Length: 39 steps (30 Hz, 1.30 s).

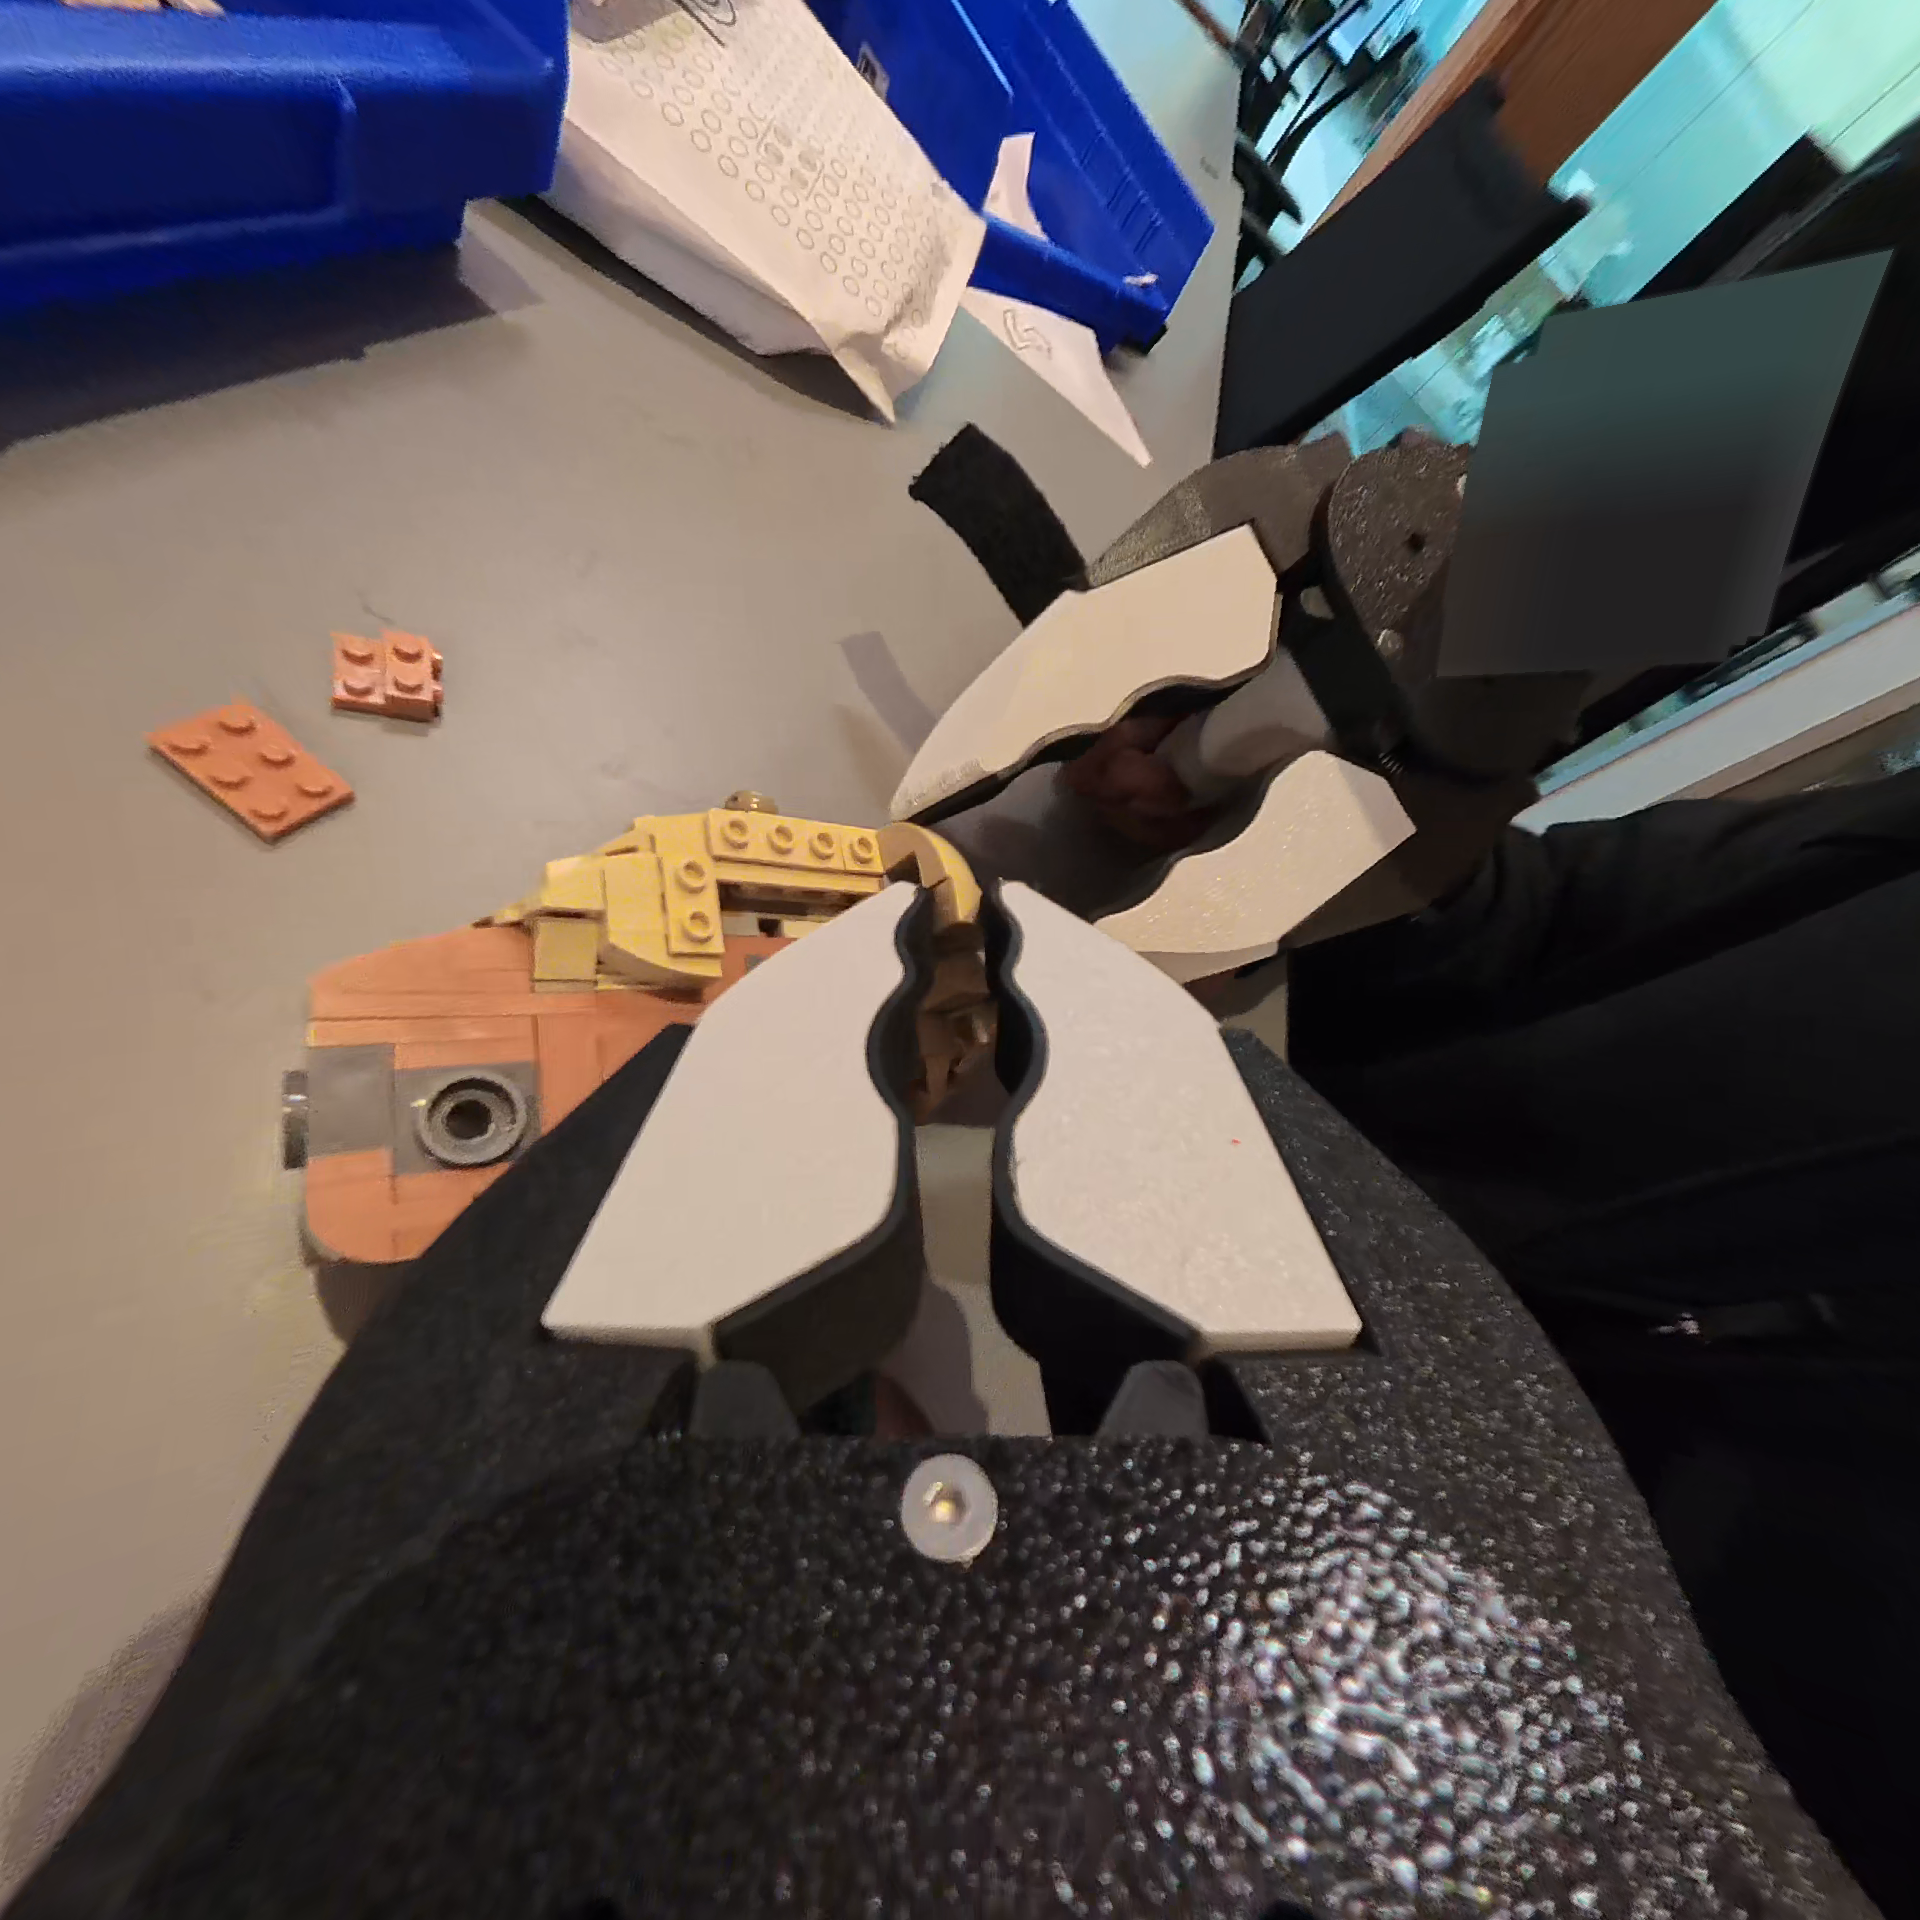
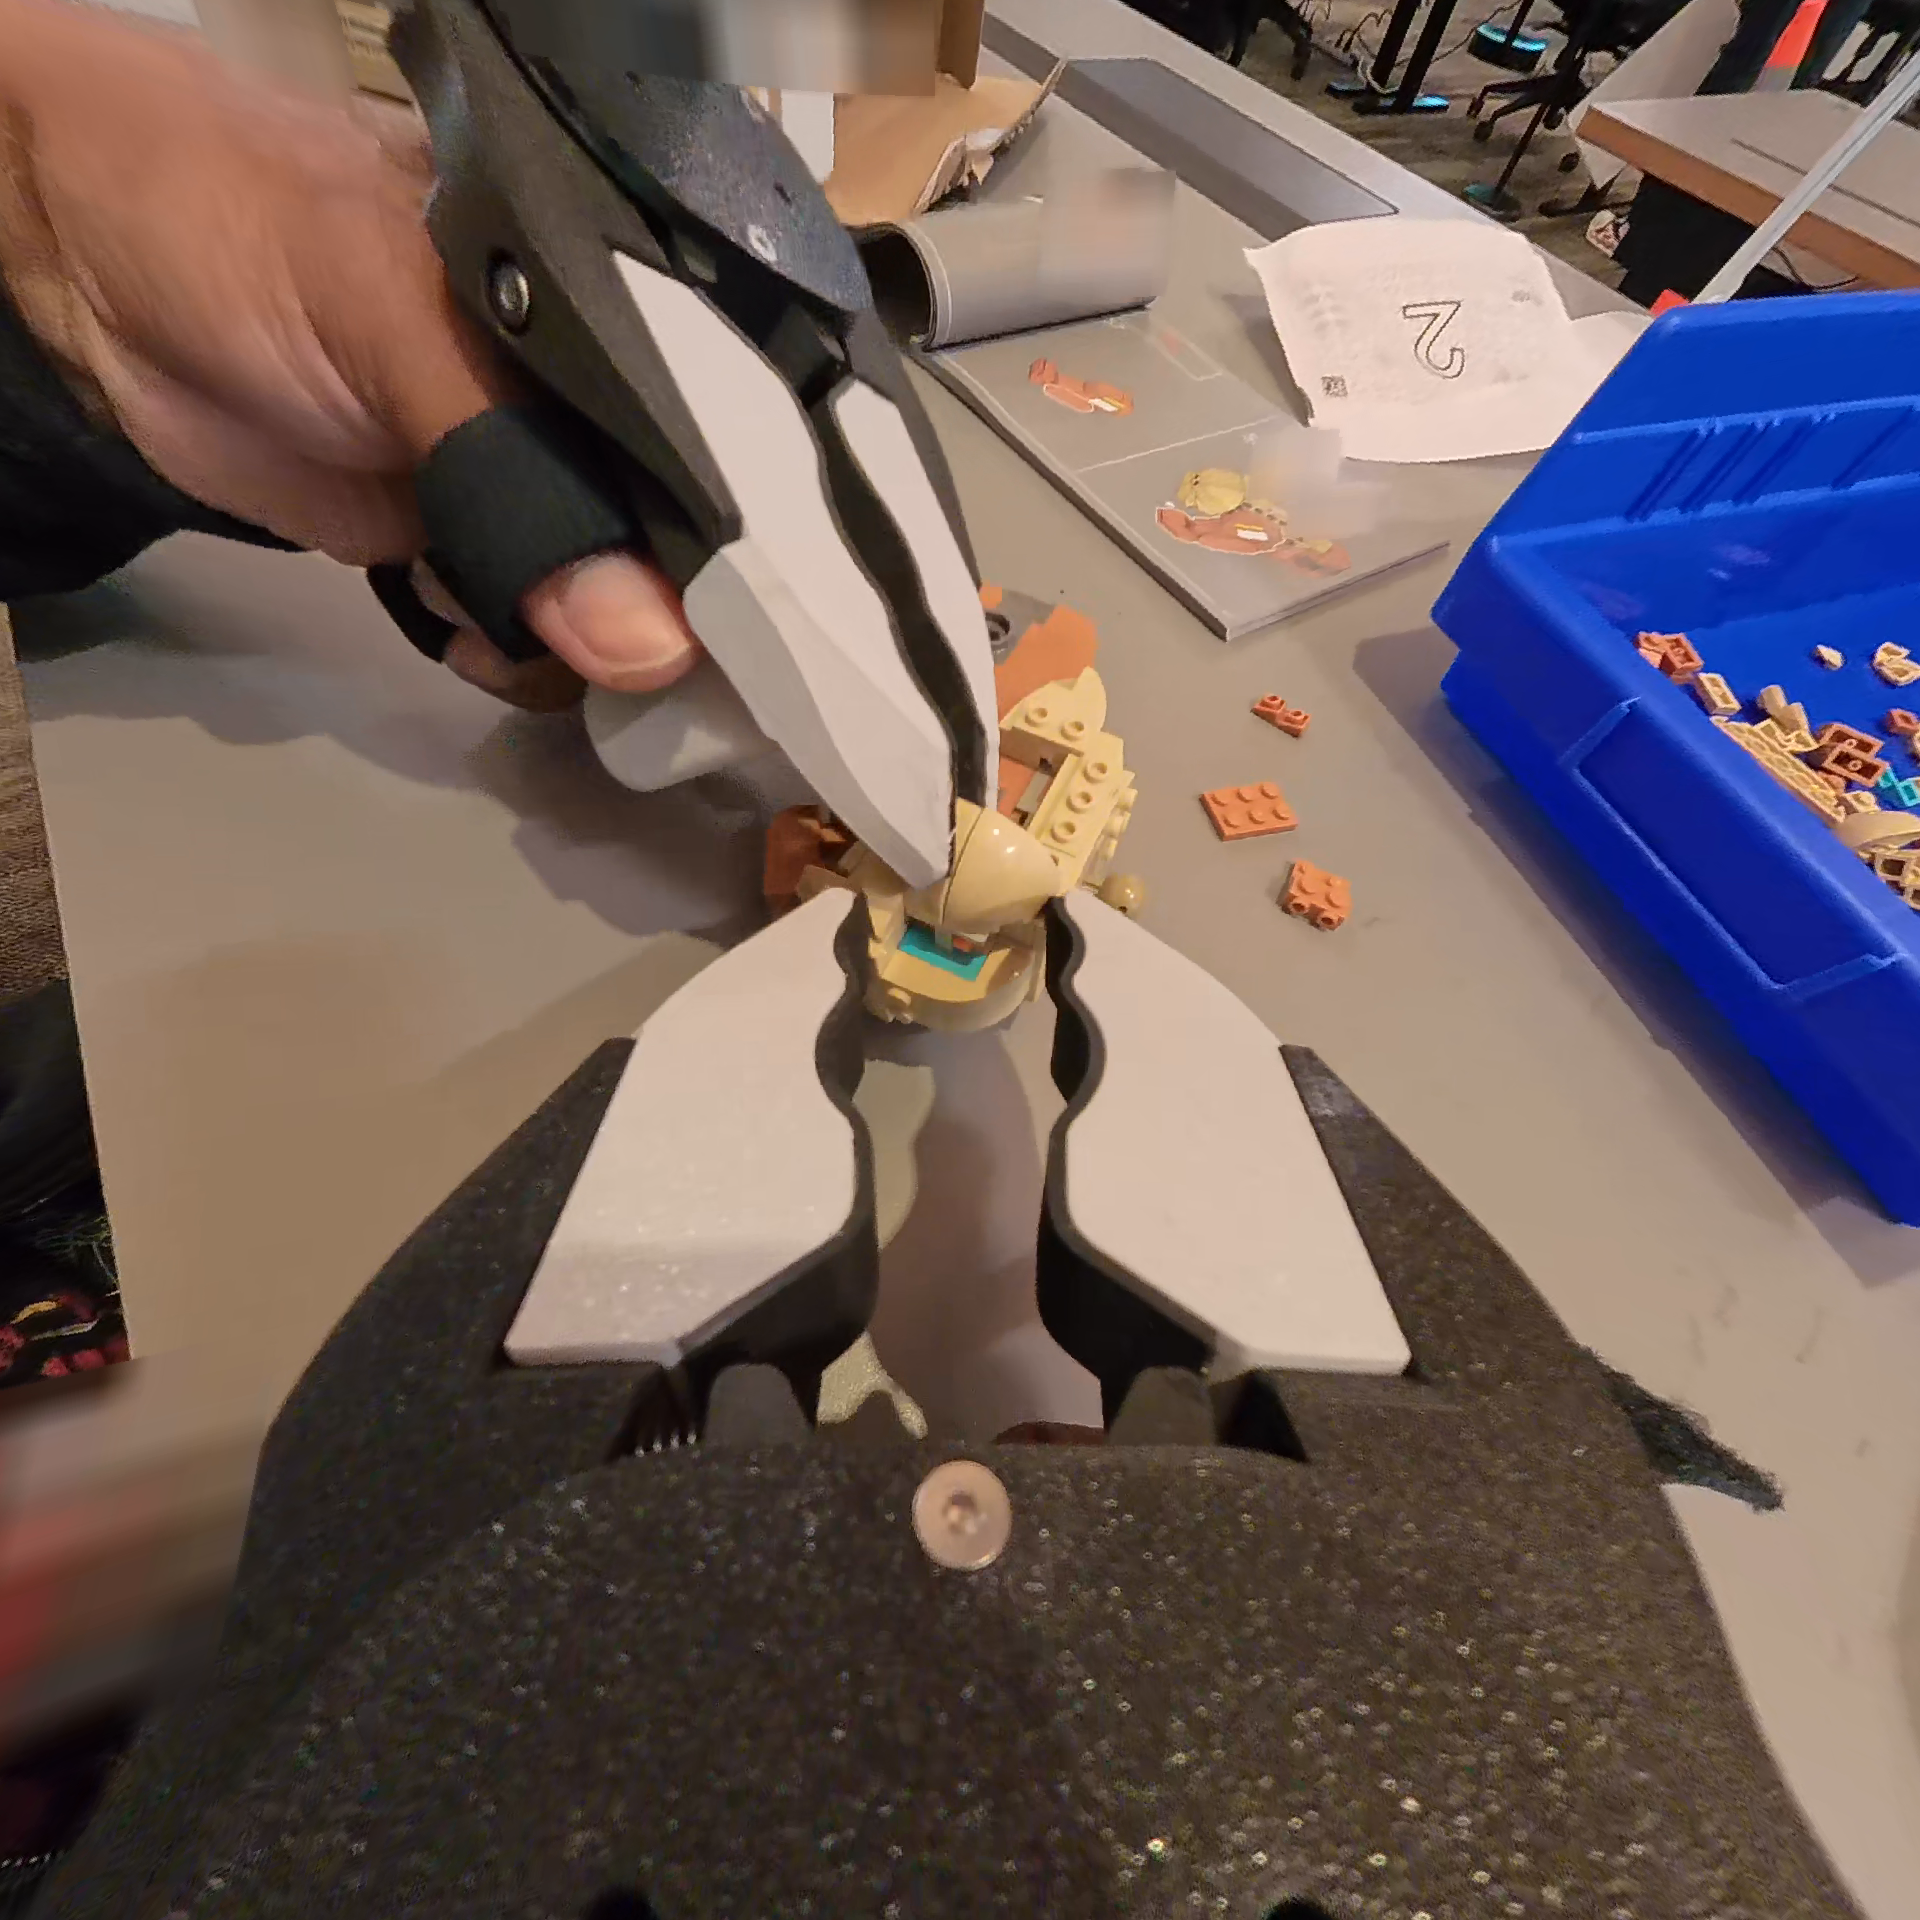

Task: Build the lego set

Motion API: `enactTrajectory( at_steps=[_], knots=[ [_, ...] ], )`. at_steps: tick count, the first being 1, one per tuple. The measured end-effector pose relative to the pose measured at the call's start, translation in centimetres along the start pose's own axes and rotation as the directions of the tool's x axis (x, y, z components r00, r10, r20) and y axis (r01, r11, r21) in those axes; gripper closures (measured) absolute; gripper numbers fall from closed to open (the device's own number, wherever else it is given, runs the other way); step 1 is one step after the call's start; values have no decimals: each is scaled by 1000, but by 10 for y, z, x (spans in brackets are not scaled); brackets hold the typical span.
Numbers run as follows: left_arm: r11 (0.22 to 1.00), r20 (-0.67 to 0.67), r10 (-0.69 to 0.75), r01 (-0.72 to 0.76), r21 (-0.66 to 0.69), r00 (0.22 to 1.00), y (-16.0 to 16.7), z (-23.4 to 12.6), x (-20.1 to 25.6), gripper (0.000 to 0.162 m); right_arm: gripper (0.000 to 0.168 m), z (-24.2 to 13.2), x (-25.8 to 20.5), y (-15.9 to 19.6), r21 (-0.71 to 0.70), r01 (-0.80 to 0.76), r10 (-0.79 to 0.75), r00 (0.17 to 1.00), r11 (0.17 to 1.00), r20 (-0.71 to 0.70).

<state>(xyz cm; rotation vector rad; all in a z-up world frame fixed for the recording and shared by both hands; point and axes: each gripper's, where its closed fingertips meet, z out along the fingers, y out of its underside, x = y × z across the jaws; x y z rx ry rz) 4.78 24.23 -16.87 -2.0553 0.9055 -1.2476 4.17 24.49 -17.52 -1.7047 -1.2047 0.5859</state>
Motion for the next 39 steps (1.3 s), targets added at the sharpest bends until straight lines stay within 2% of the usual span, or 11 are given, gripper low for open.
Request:
enactTrajectory(
  at_steps=[3, 8, 10, 11, 12, 14, 16, 19, 26, 33, 39],
  knots=[
    [999, -44, -44, 45, 24, 998, 1, -1, 0, 154, 136, 2, -1, 1, -12, 6, -6, 1000, 1000, 4],
    [985, 46, 172, -171, -25, 984, 6, -1, -2, 154, 137, 5, -2, 4, -44, 23, -23, 1000, 999, -3],
    [980, -15, 195, -194, 31, 981, -2, -3, 12, 155, 140, 6, 0, 6, -61, 11, -12, 1000, 998, -17],
    [985, -43, 165, -162, 62, 985, -8, -6, 17, 155, 146, 5, 0, 6, -55, 3, -3, 1000, 998, -8],
    [989, -19, 137, -136, 55, 990, -9, -9, 12, 155, 164, 5, -1, 5, -44, -1, 2, 1000, 999, 9],
    [989, 21, 136, -137, 58, 990, -11, -15, 0, 155, 160, 3, -2, 3, -30, -8, 9, 1000, 1000, 20],
    [992, -19, 101, -99, 74, 995, -11, -19, 1, 155, 151, 2, -2, 3, -29, -10, 11, 1000, 1000, 21],
    [993, 8, 86, -86, 83, 996, -9, -22, -5, 154, 146, 2, -2, 3, -24, -17, 18, 999, 1000, 31],
    [997, 48, 33, -37, 73, 998, 3, -37, -2, 151, 143, -3, 0, 0, 15, -74, 73, 995, 997, 73],
    [995, 129, 63, -72, 69, 990, 25, -49, 7, 146, 137, 1, 5, 1, -11, -134, 135, 982, 991, 129],
    [991, 187, 104, -117, 61, 977, 34, -51, 4, 143, 131, 2, 12, 4, -33, -106, 109, 990, 994, 94]
  ],
)
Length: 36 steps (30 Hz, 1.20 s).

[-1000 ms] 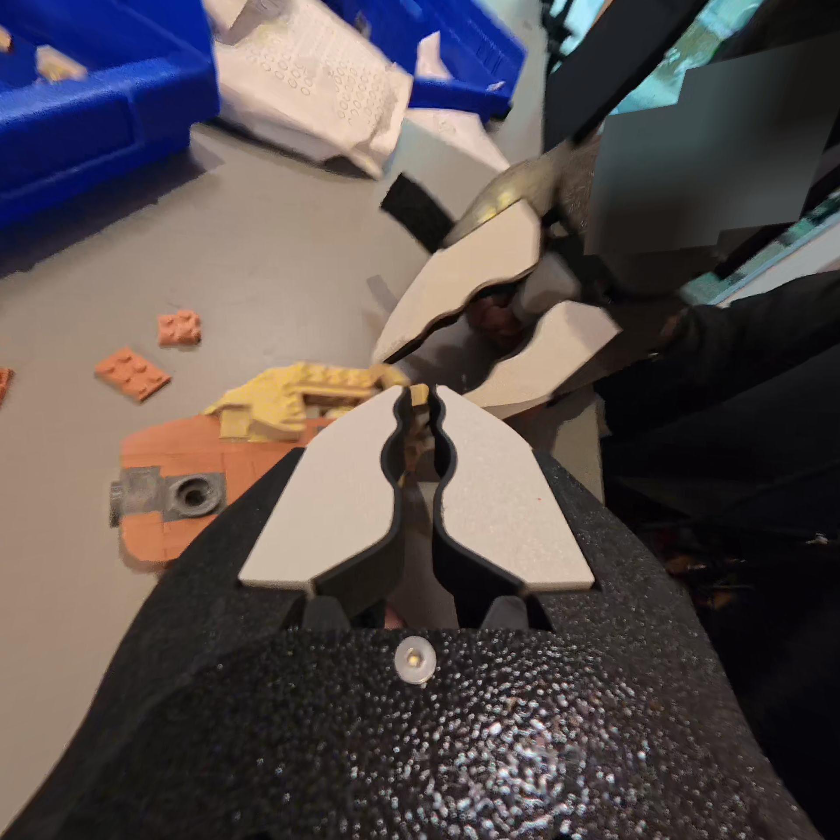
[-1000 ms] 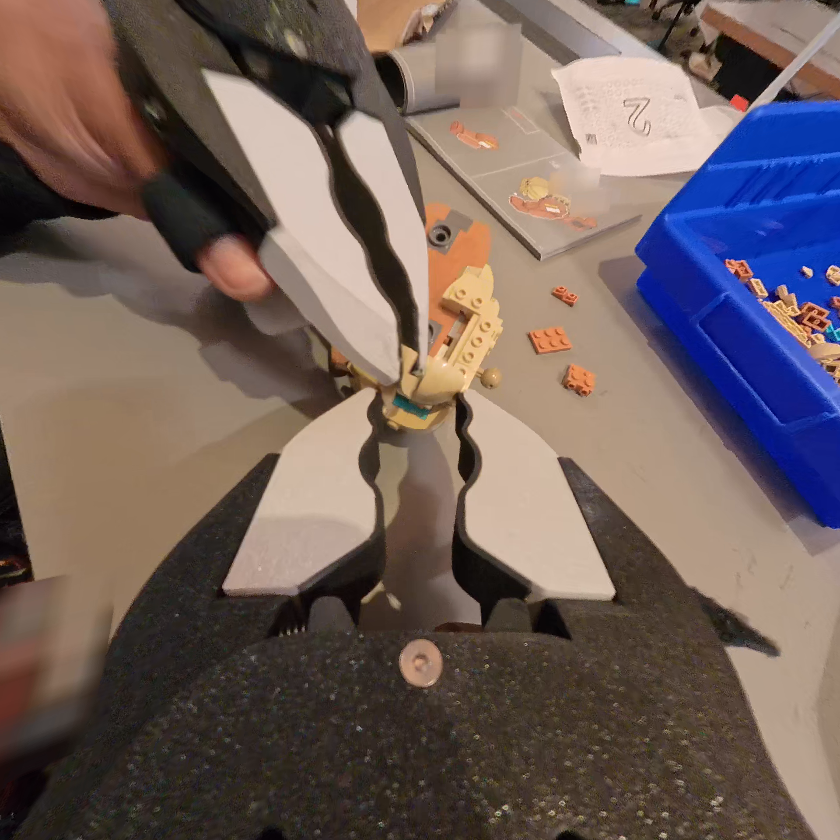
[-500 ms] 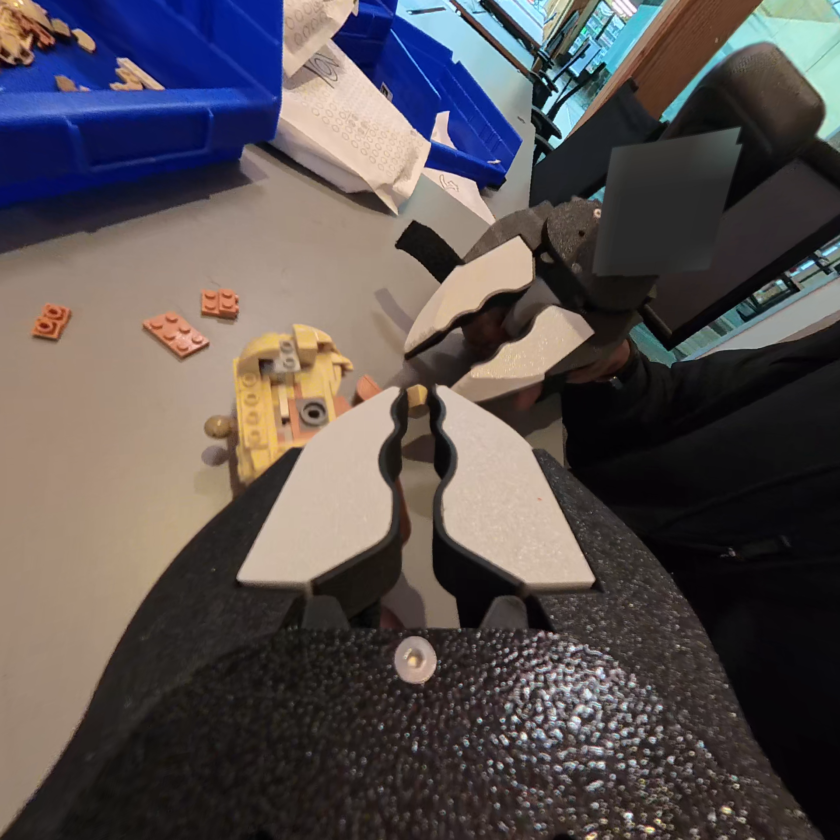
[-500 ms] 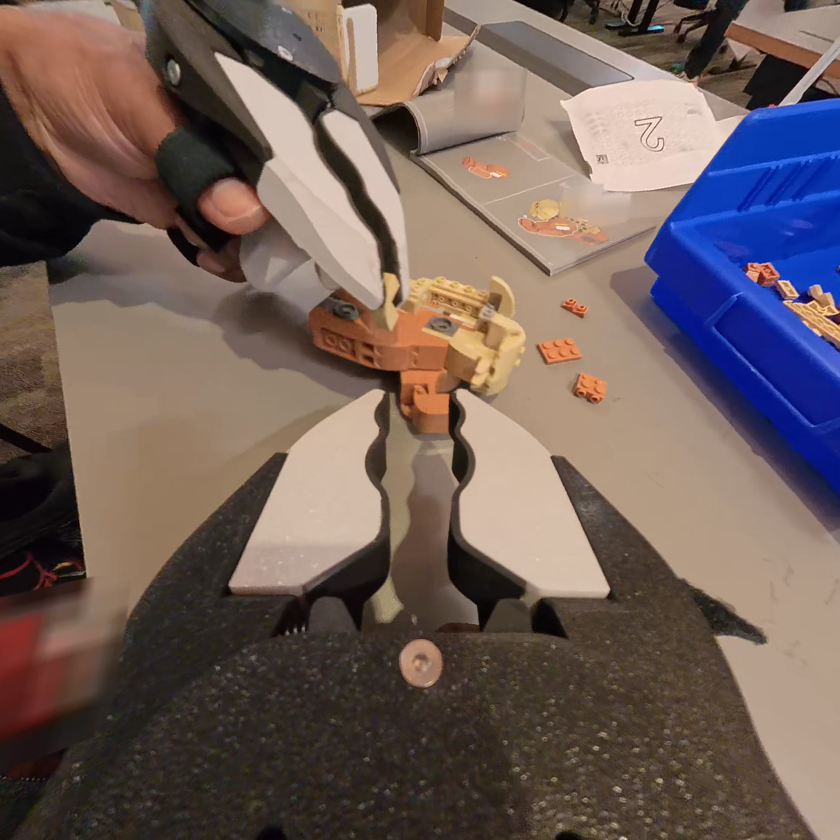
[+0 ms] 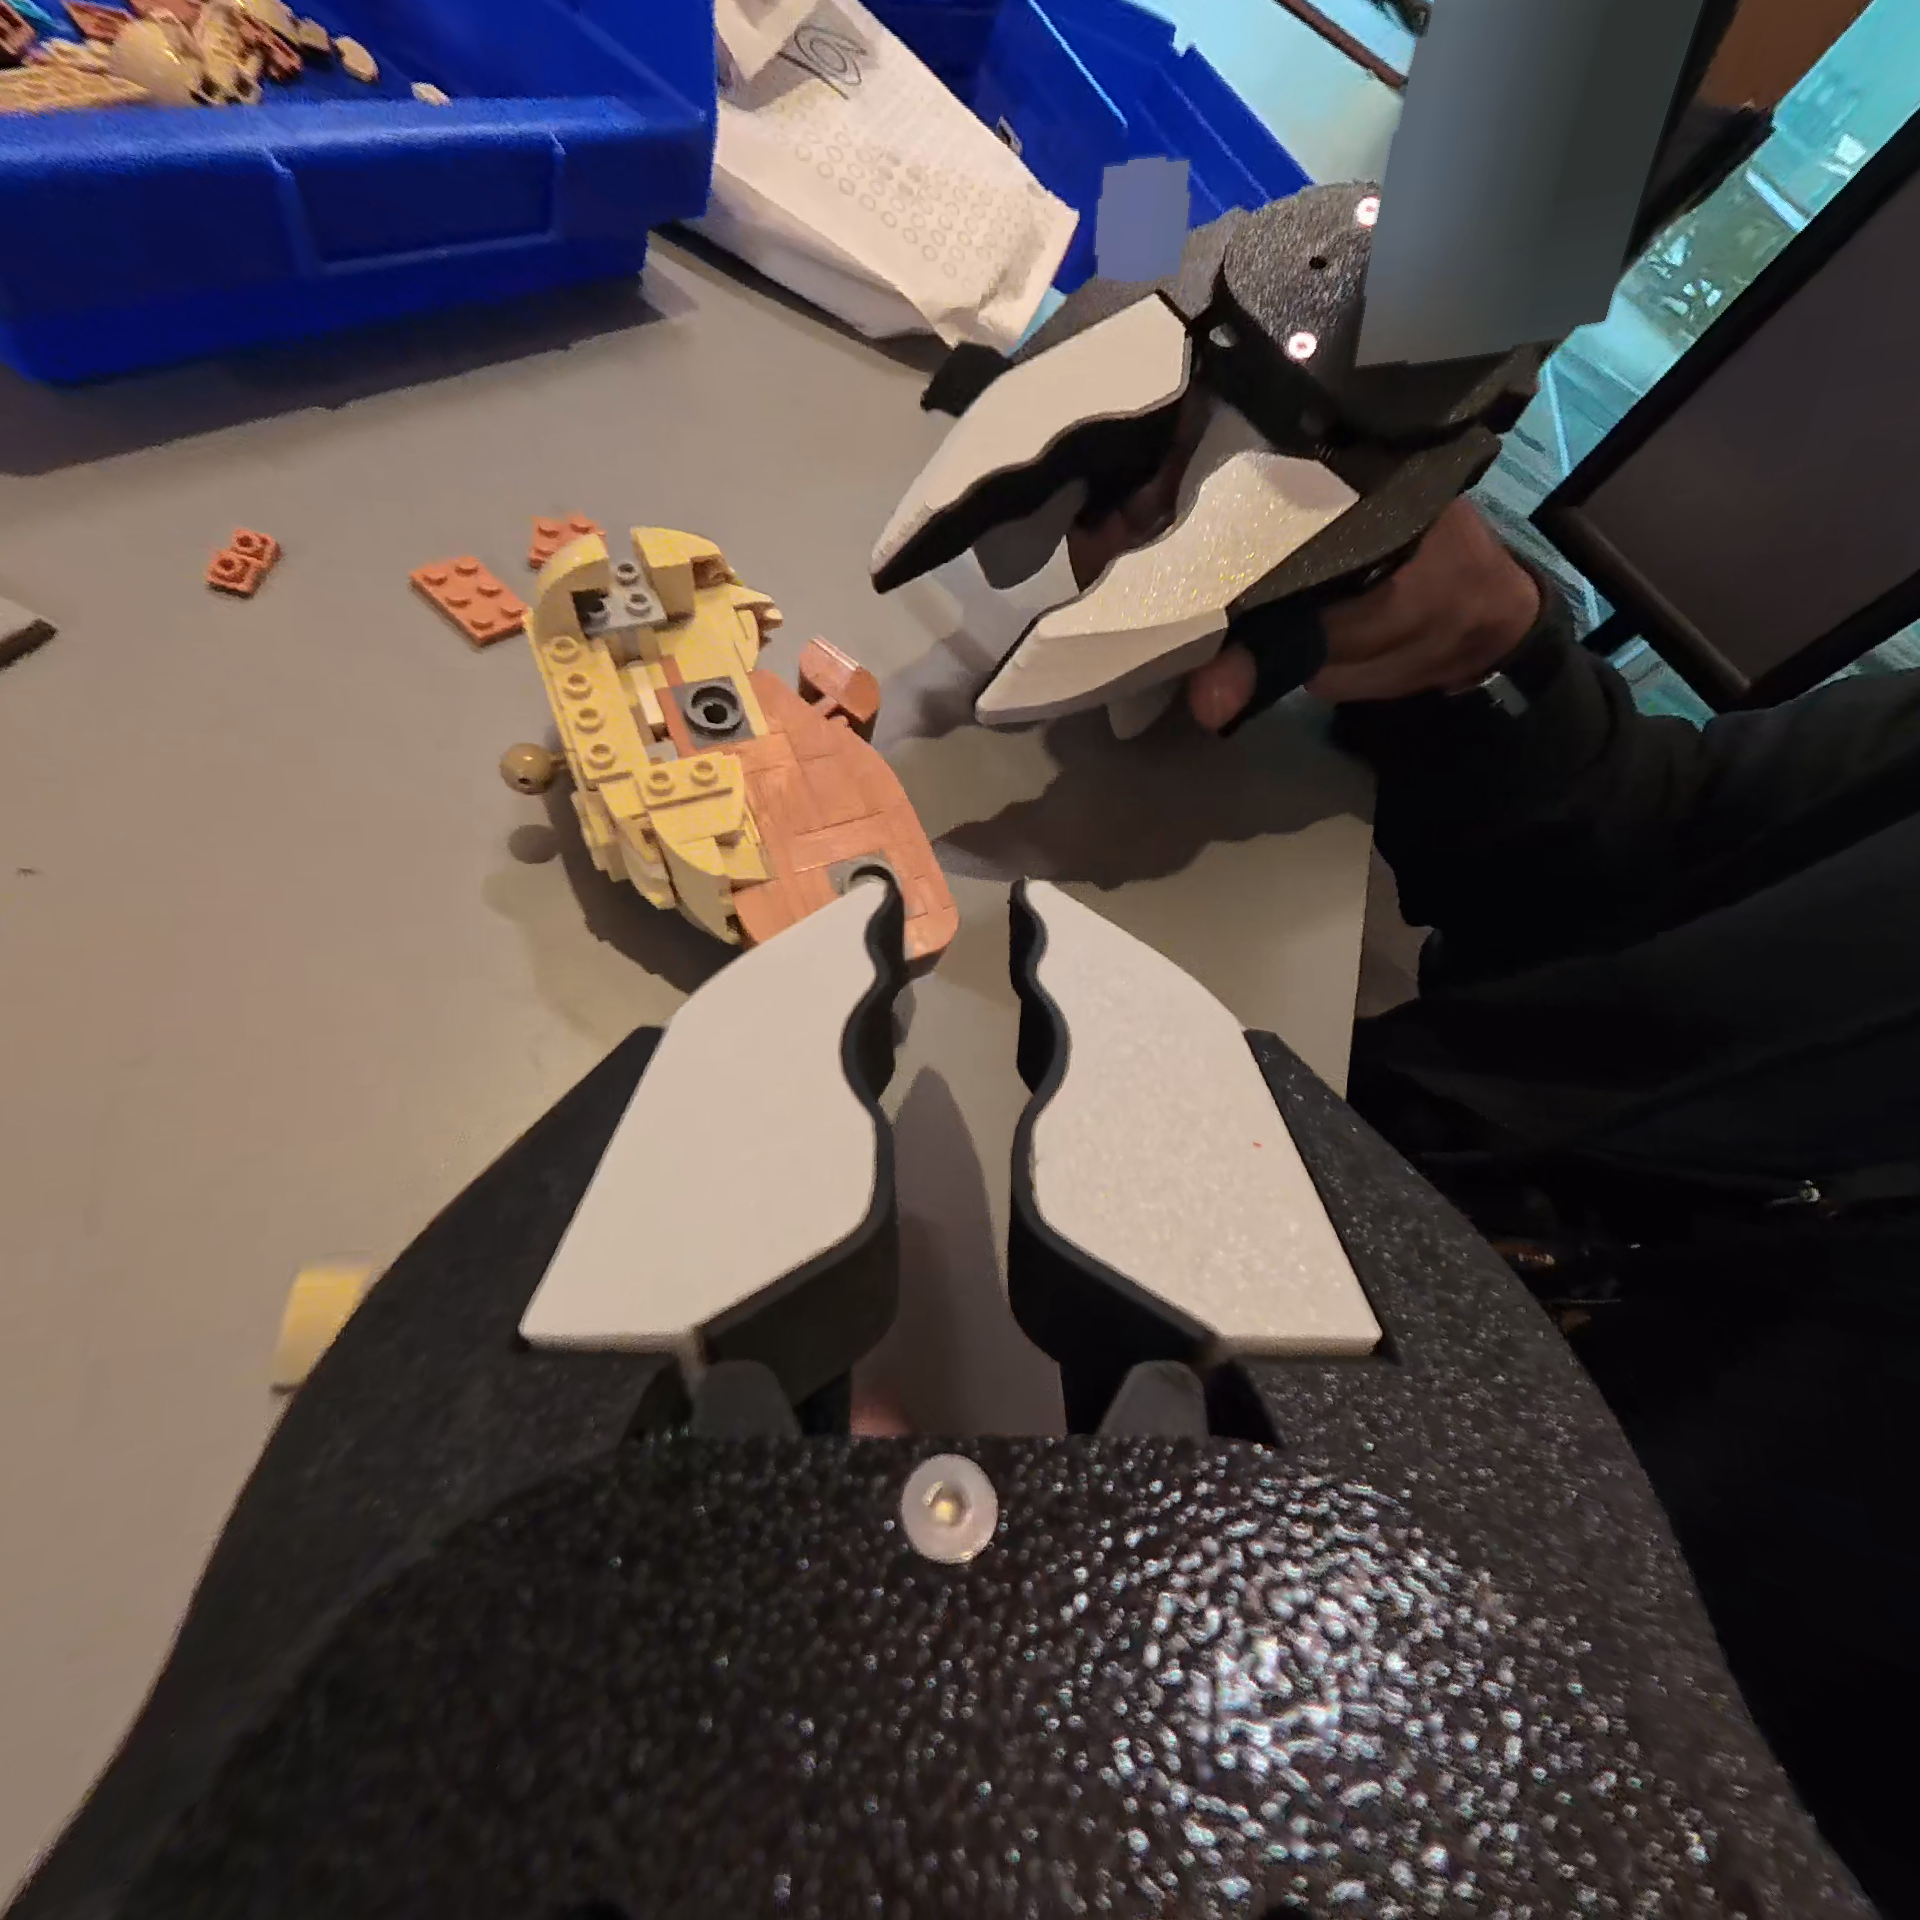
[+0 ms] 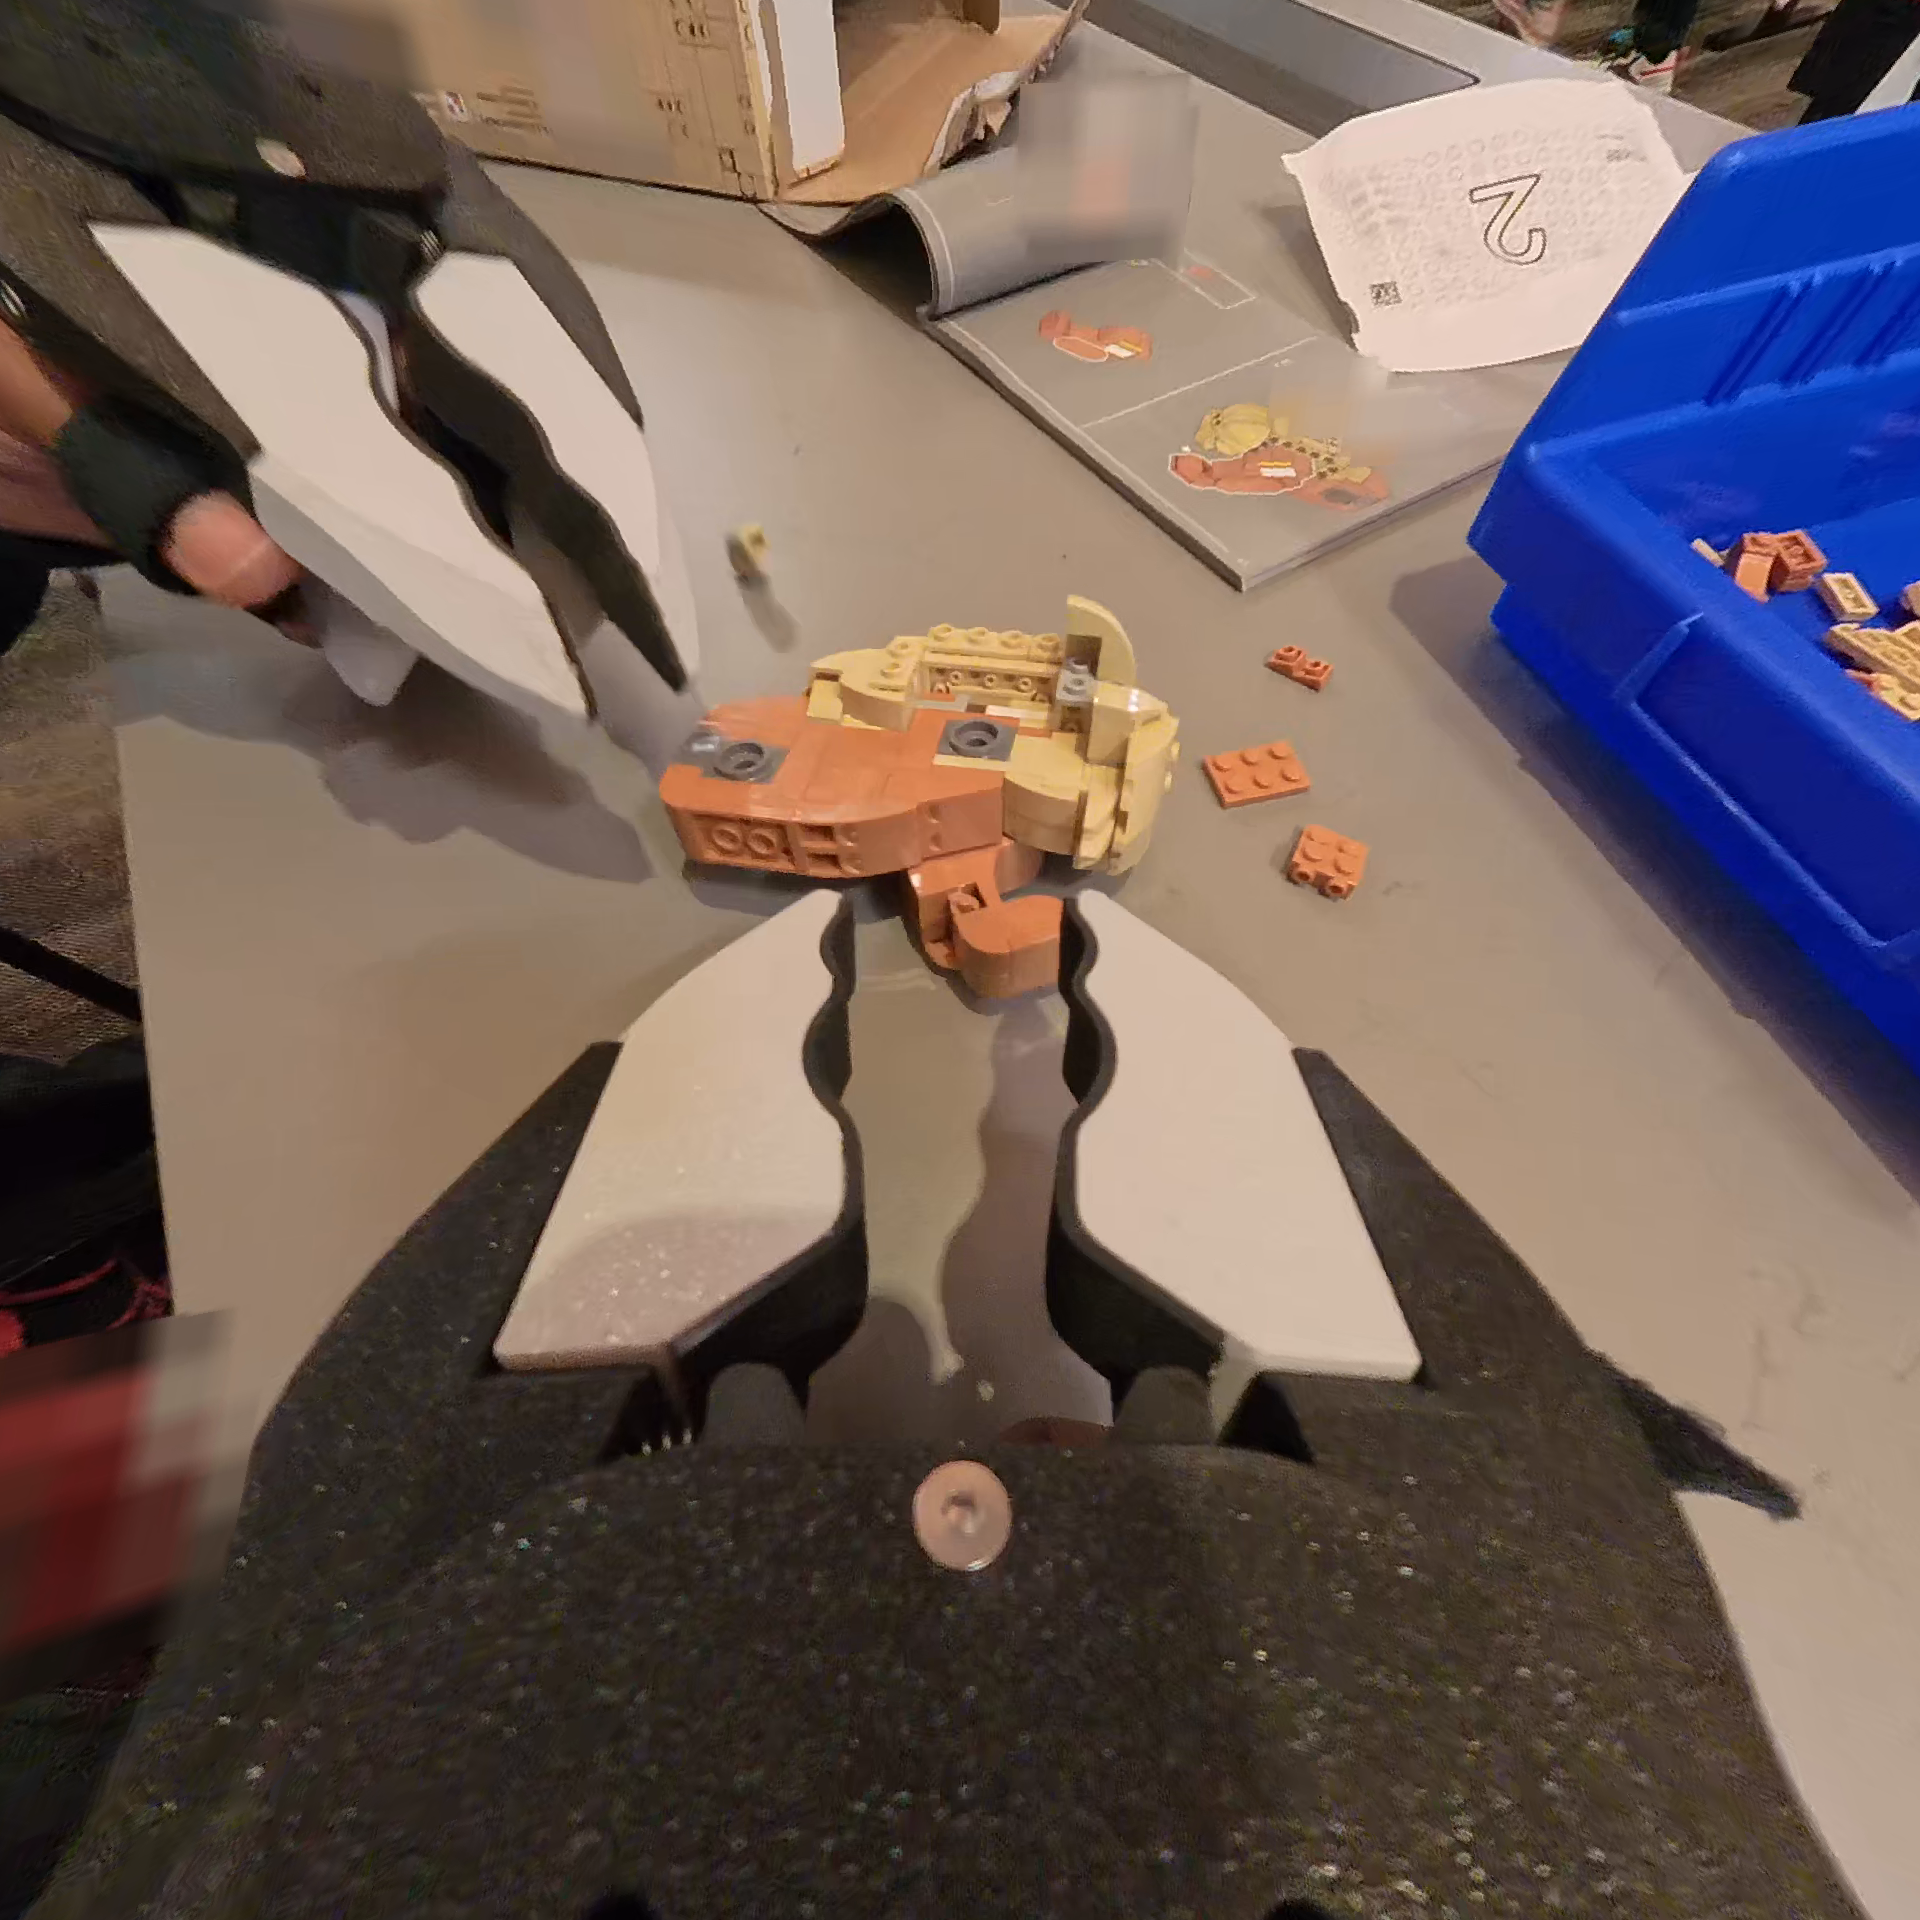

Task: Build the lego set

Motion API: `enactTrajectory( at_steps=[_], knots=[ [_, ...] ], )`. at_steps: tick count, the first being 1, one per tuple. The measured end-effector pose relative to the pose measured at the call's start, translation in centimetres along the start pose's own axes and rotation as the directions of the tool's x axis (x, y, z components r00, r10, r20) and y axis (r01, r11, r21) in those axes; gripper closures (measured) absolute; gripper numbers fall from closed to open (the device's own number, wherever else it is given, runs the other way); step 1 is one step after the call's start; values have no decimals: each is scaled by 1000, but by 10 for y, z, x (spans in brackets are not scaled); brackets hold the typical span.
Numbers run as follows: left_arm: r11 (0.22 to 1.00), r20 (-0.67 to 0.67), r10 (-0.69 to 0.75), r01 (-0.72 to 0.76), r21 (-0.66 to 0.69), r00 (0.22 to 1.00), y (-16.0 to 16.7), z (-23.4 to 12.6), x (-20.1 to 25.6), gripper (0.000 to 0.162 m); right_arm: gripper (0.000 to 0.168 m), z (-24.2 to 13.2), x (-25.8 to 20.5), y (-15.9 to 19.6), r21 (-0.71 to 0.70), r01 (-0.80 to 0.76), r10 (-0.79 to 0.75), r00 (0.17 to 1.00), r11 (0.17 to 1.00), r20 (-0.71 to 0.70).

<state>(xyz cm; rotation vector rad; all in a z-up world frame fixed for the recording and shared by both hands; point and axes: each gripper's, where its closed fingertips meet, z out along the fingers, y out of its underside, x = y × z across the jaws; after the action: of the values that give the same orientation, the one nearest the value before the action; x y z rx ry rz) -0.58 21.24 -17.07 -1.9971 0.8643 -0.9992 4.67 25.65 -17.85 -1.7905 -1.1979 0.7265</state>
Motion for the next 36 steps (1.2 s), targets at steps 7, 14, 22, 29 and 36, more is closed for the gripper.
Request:
enactTrajectory(
  at_steps=[7, 14, 22, 29, 36],
  knots=[
    [987, 92, 147, -152, 51, 985, -39, -19, -32, 141, 127, 4, 16, 1, -69, 53, -53, 999, 996, 2],
    [871, 65, 449, -421, -255, 891, -51, 29, -71, 143, 124, 26, 18, -23, -43, -34, 37, 997, 998, 74],
    [754, 54, 620, -575, -317, 783, -47, 42, -77, 150, 126, 43, 28, -22, -57, -66, 68, 997, 996, 23],
    [740, 70, 635, -580, -340, 769, -49, 44, -84, 151, 121, 45, 30, -24, -69, -60, 62, 998, 996, 27],
    [662, 101, 733, -672, -333, 673, -50, 44, -86, 153, 121, 47, 37, -24, -73, -72, 73, 997, 995, 9]
  ],
)
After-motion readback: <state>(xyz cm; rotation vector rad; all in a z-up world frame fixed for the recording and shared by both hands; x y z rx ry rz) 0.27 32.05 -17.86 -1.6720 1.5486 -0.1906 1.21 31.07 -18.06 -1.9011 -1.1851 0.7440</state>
